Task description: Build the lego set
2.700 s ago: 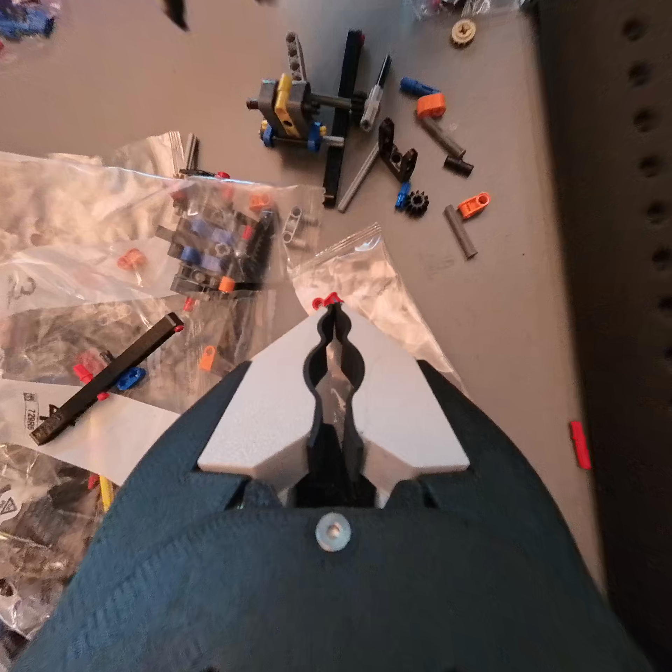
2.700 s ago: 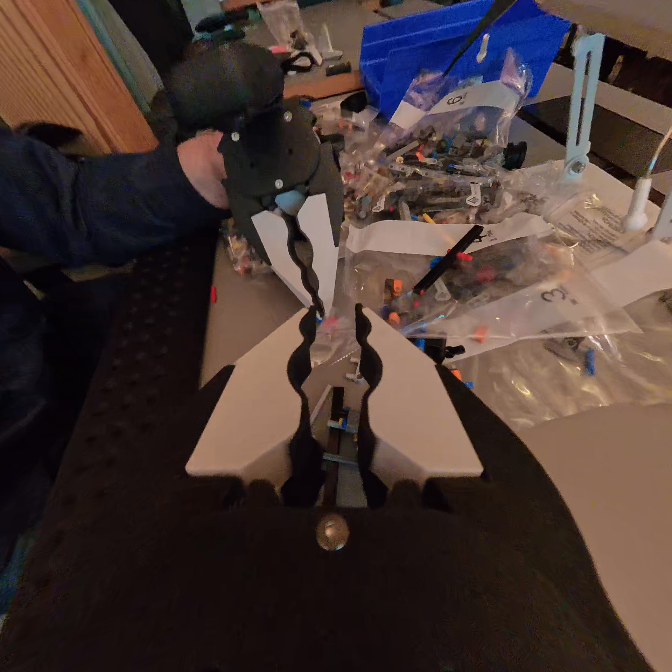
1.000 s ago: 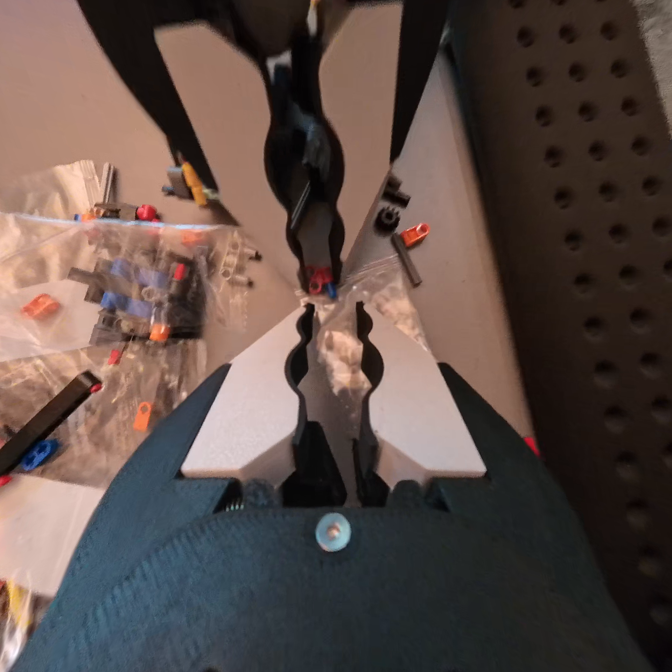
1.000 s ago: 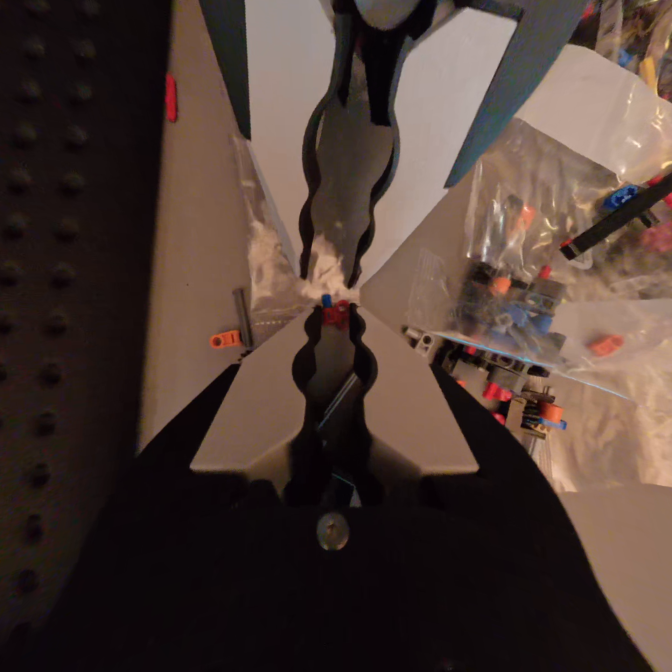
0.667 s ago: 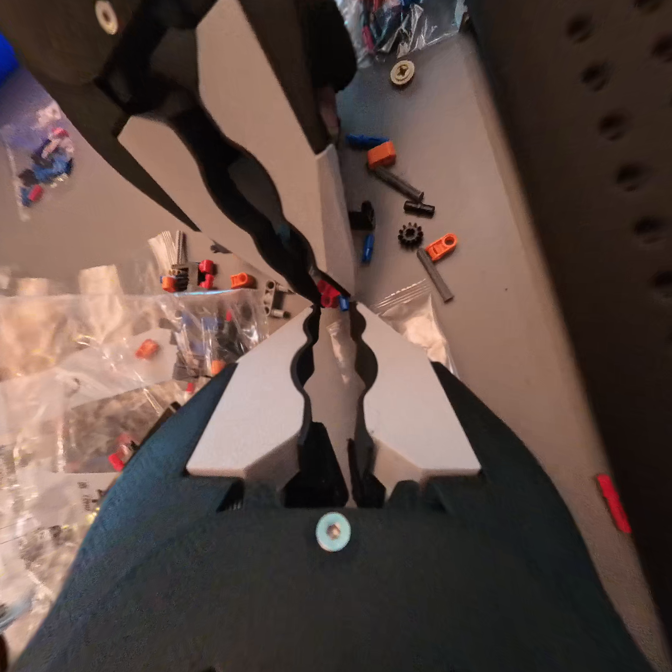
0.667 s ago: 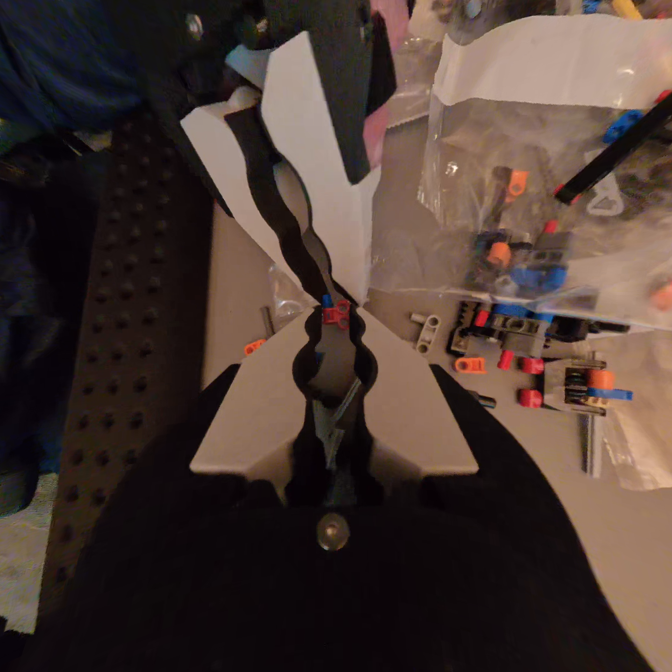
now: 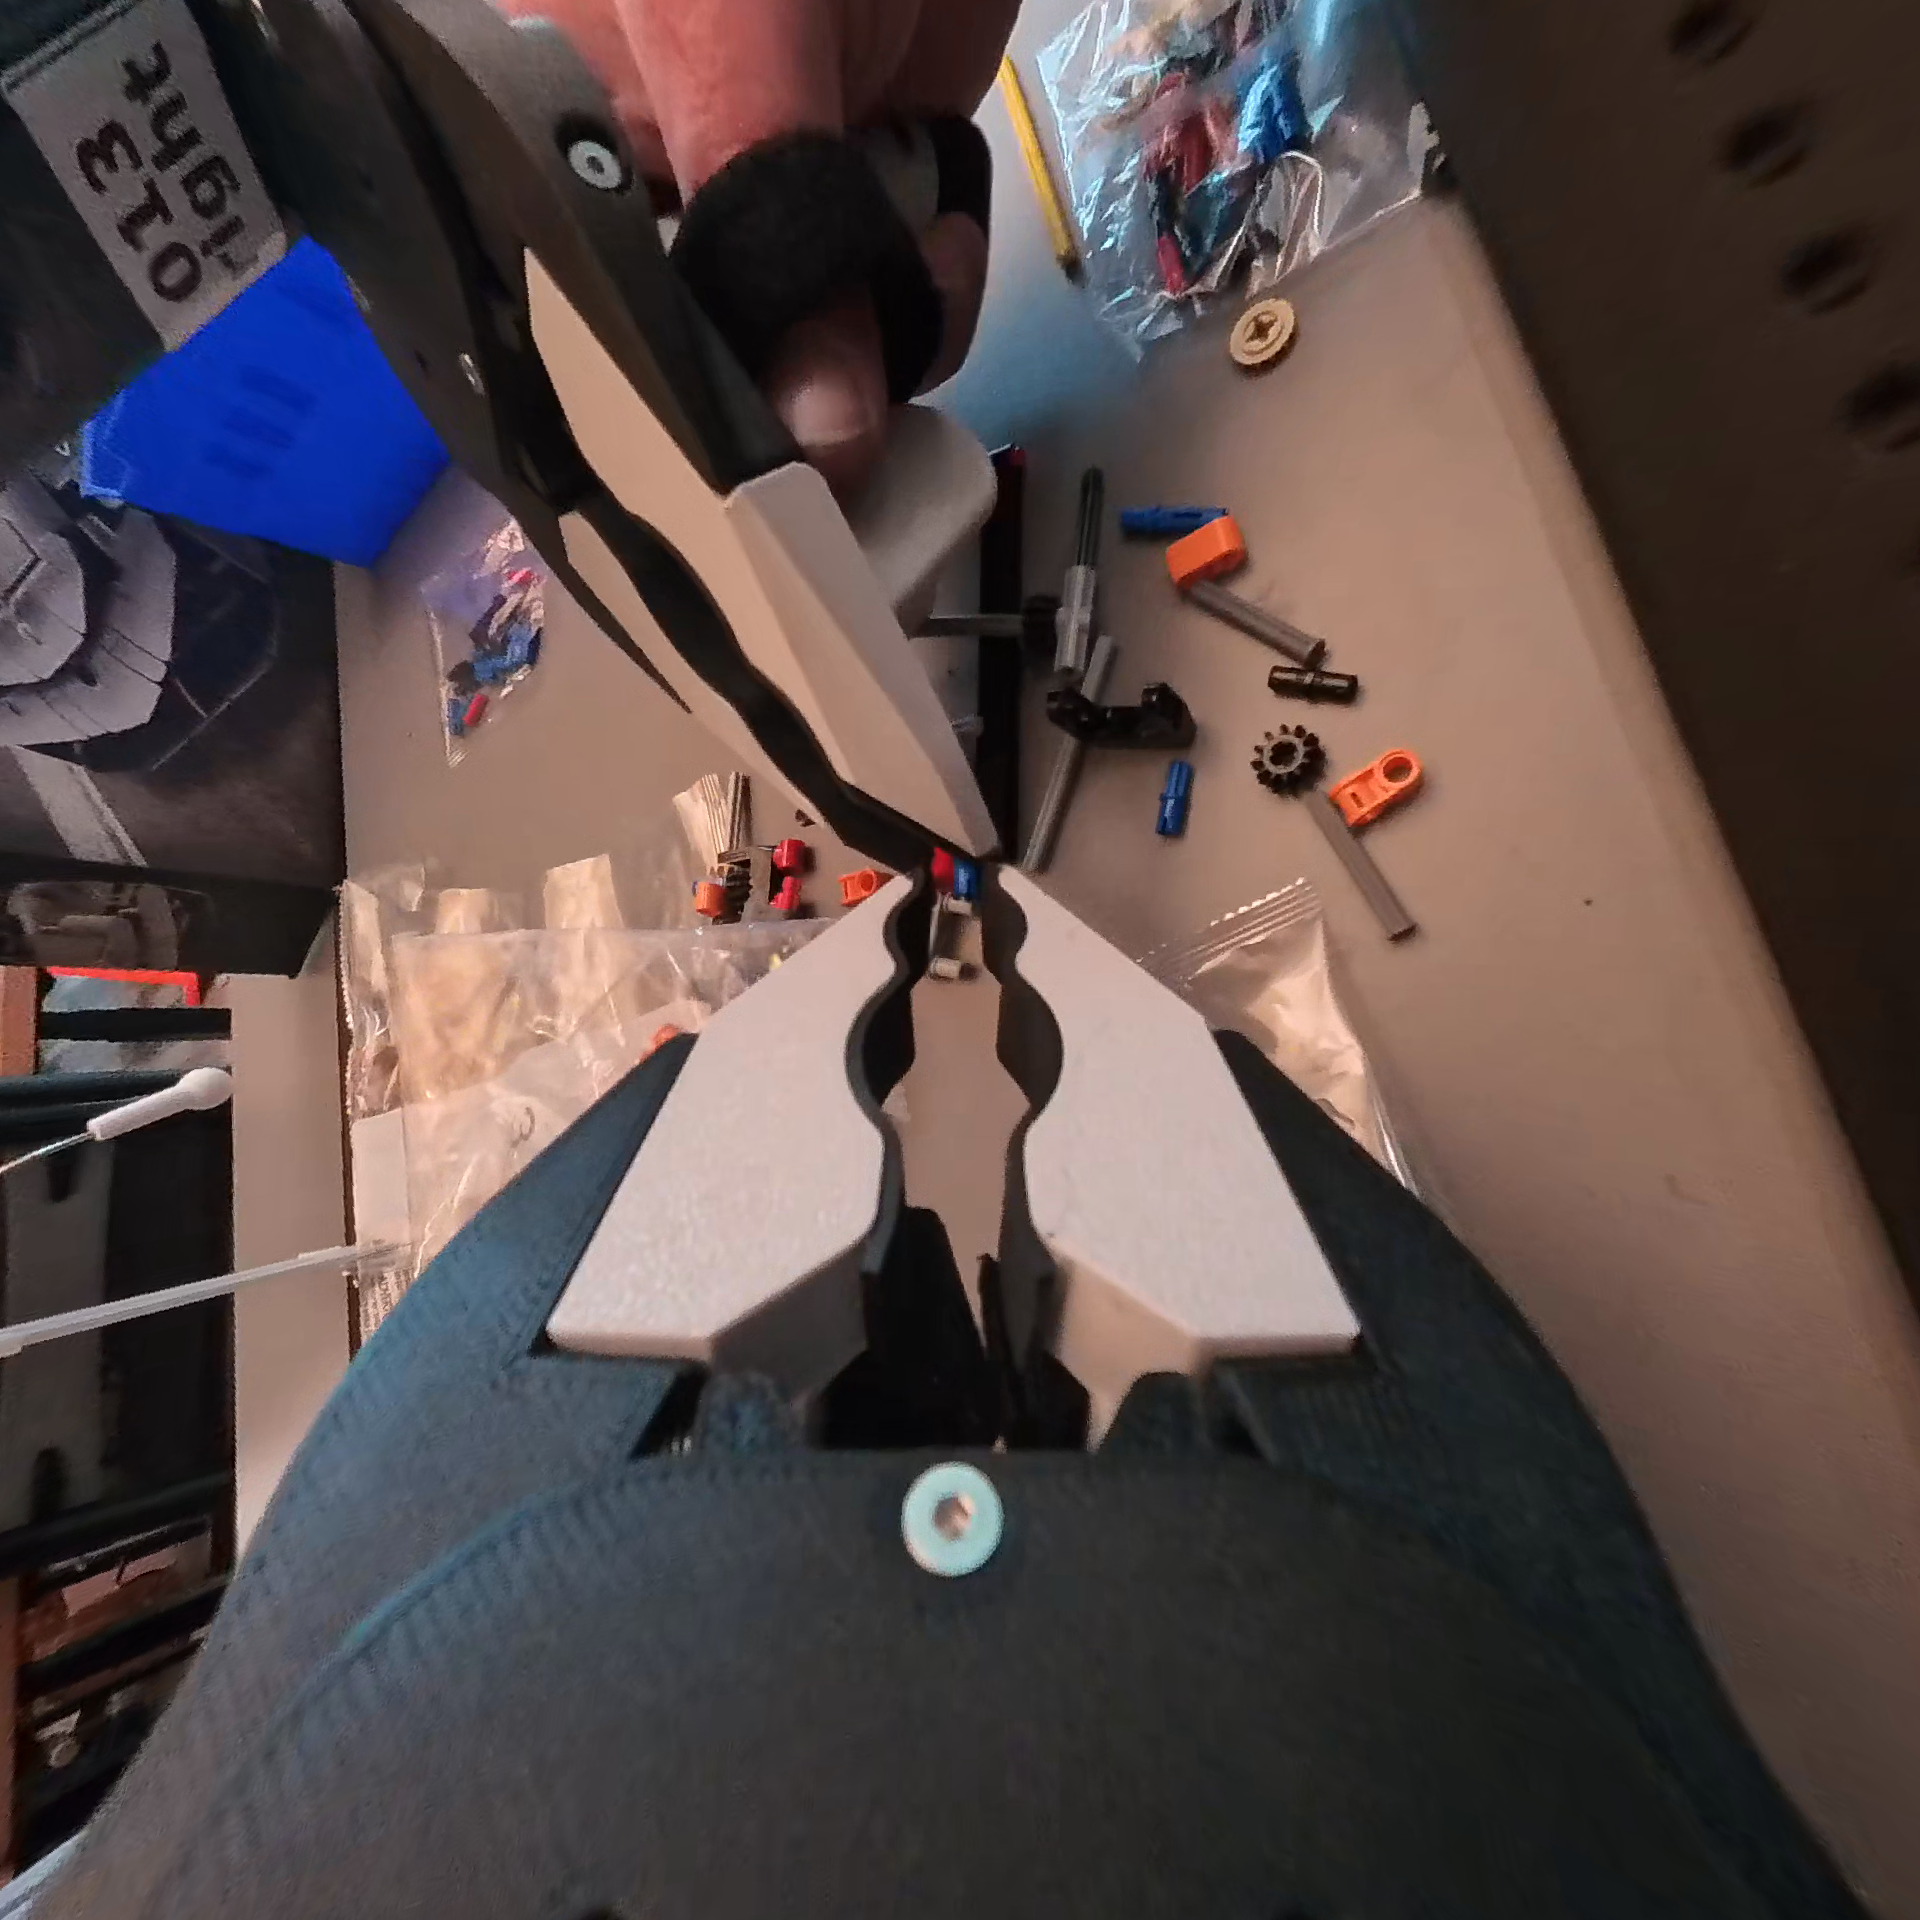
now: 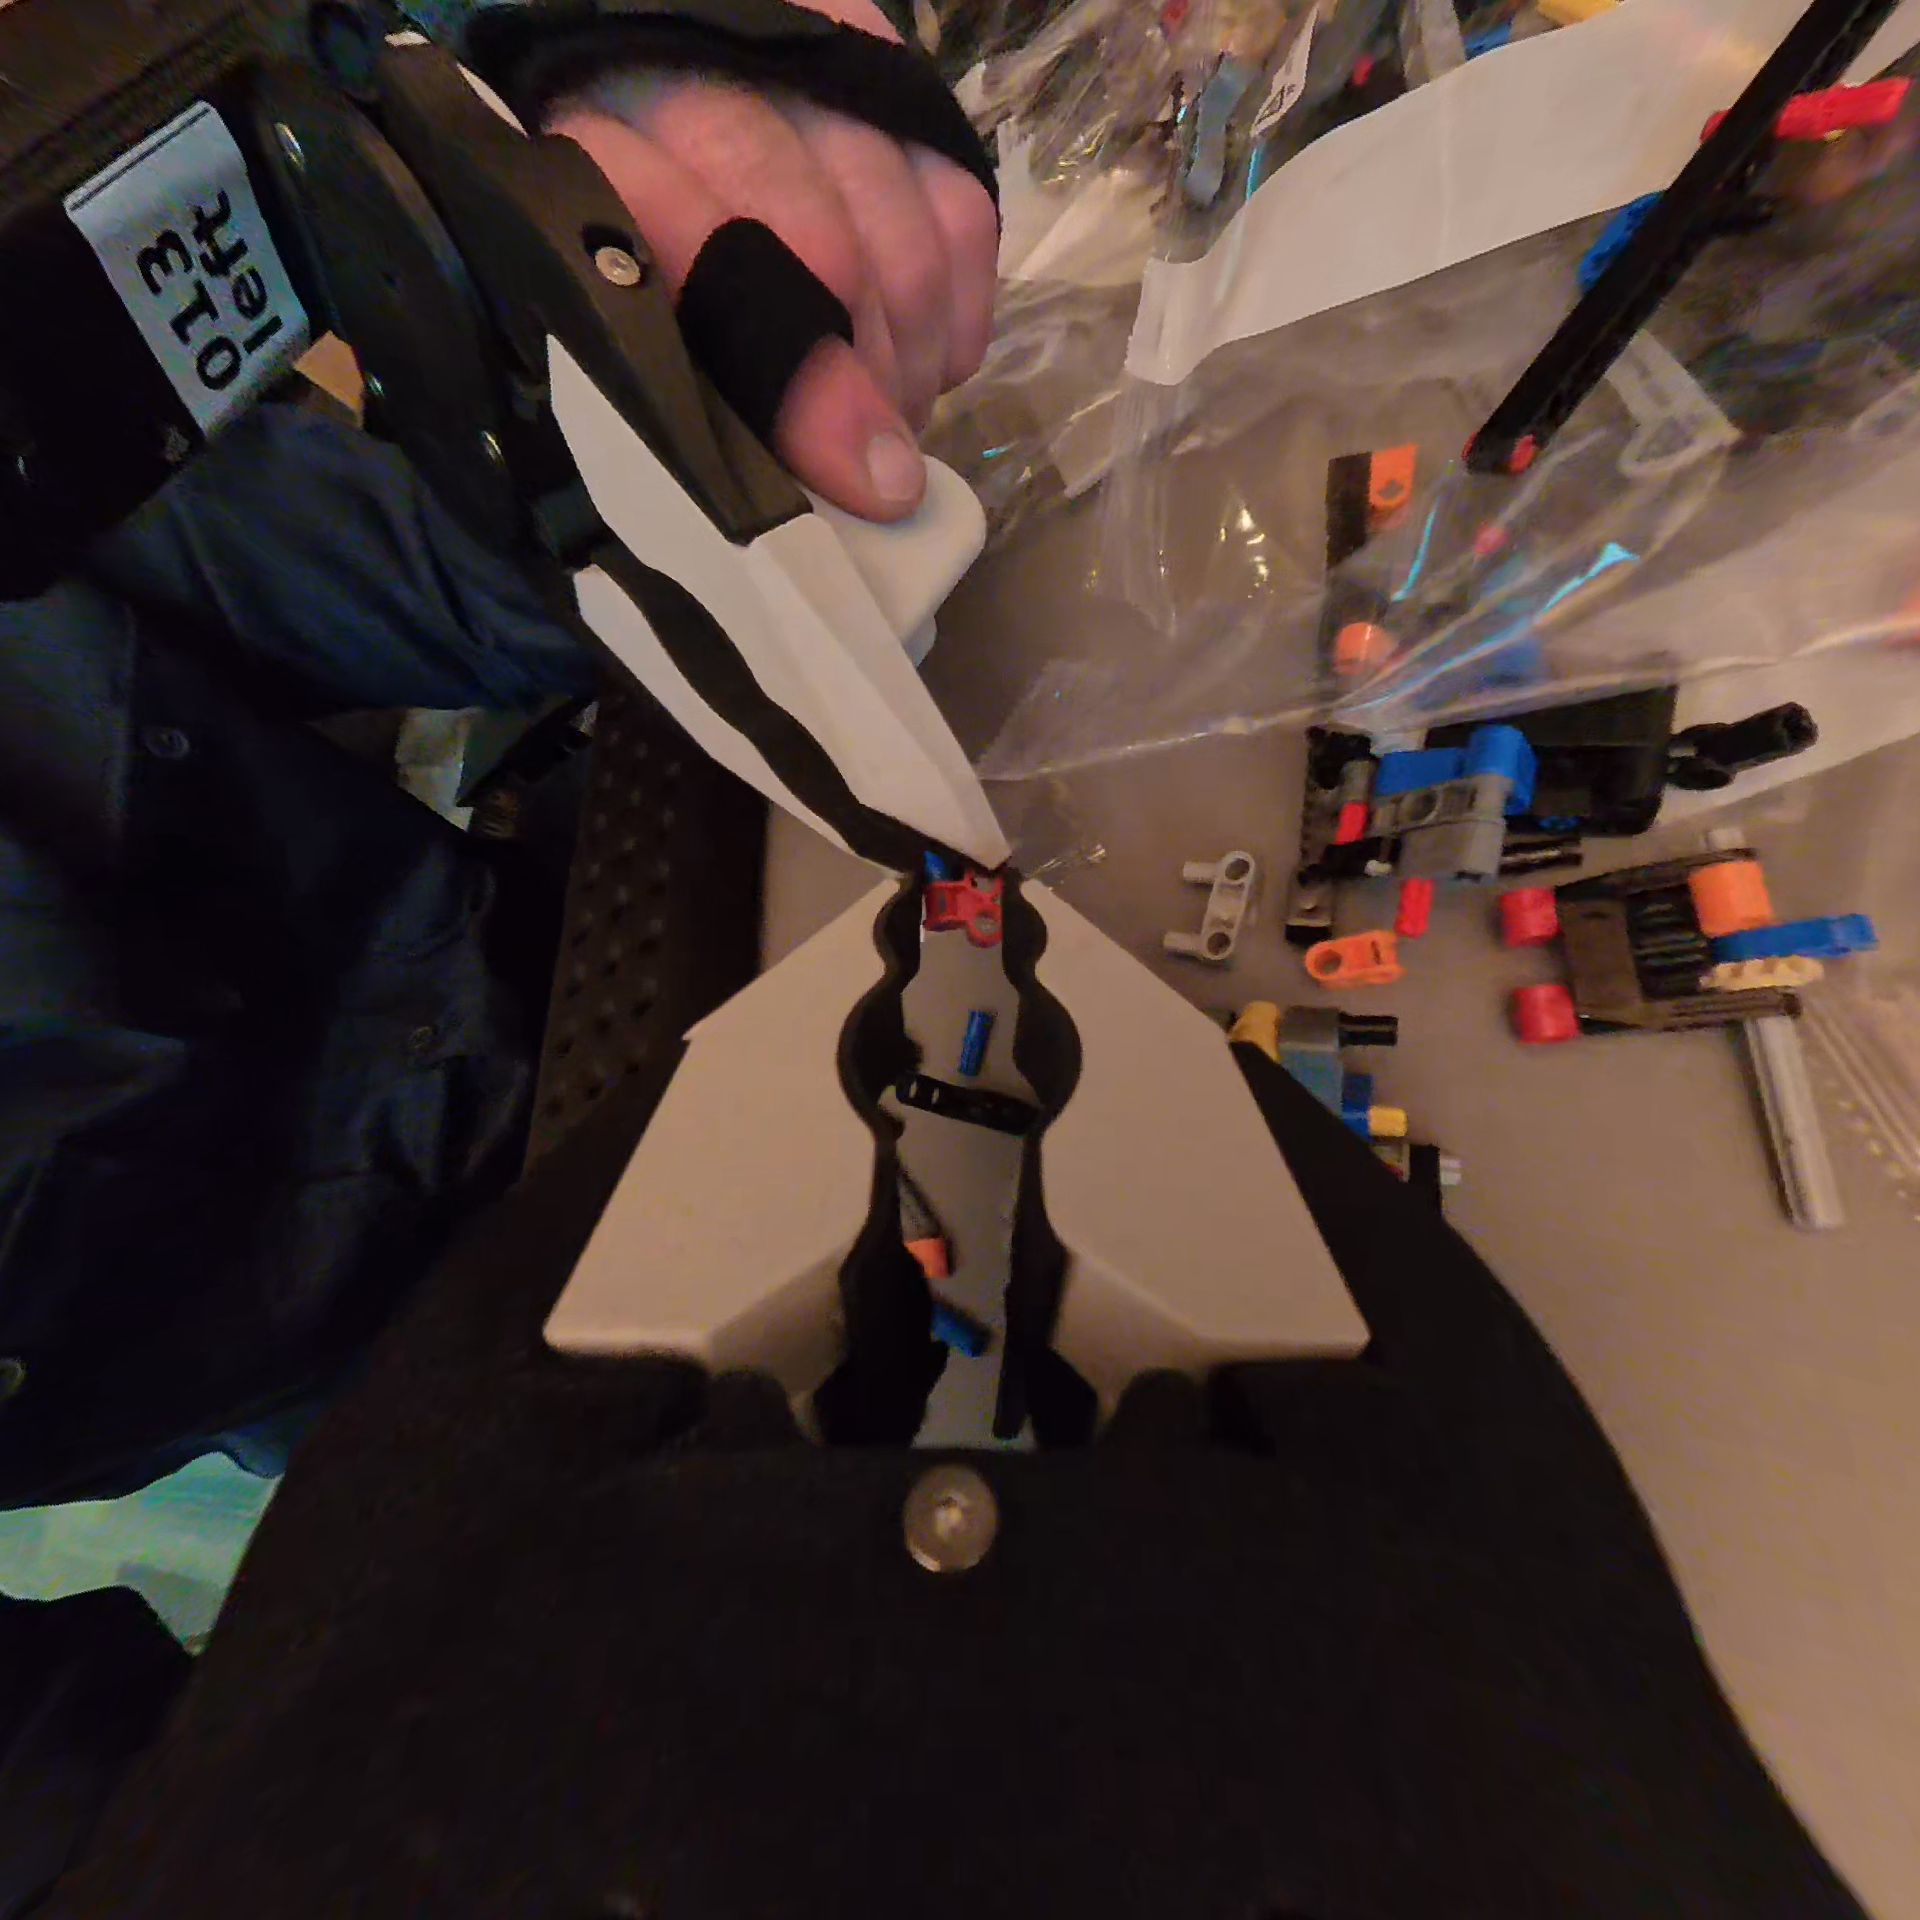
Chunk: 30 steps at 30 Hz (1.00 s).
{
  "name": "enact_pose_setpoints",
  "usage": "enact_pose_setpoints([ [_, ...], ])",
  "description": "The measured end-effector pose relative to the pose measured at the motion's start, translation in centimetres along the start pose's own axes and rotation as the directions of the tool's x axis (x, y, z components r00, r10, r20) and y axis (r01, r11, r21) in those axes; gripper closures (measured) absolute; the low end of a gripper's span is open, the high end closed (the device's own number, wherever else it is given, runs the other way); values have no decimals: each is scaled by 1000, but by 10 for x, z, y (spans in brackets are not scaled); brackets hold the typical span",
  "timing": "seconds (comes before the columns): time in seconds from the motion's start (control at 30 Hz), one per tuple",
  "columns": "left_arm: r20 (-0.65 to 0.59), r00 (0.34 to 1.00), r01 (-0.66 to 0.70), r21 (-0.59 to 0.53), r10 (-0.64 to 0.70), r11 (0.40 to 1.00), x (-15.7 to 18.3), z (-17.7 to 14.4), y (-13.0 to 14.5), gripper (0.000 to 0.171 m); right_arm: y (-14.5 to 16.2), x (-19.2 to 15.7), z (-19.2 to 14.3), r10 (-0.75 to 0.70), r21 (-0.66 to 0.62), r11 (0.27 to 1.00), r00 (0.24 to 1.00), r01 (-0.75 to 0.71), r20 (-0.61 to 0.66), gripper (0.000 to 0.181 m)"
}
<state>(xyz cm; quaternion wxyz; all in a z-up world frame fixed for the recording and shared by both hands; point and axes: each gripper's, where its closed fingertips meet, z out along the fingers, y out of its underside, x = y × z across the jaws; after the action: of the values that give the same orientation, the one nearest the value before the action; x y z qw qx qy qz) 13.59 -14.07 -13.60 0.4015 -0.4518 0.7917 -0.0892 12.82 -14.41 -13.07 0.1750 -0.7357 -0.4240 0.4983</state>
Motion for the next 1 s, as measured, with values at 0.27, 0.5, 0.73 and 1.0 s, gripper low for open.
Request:
enact_pose_setpoints([
  [0.27, 10, 996, 91, 54, -92, 994, -9, -6, -4, 165, -13, -2, -7, -19, 80, 997, 1000, 20, -3, 167],
  [0.5, -4, 979, 202, 114, -203, 973, -19, -13, -3, 166, -21, -2, -11, -71, 111, 991, 997, 75, -37, 157],
  [0.73, -62, 960, 281, 185, -274, 942, -20, -18, -9, 165, -20, -2, -13, -242, 53, 966, 957, 253, -158, 164],
  [1.0, -96, 952, 305, 183, -292, 934, -17, -16, -8, 165, -21, -7, -9, -374, 7, 923, 902, 385, -216, 167],
])
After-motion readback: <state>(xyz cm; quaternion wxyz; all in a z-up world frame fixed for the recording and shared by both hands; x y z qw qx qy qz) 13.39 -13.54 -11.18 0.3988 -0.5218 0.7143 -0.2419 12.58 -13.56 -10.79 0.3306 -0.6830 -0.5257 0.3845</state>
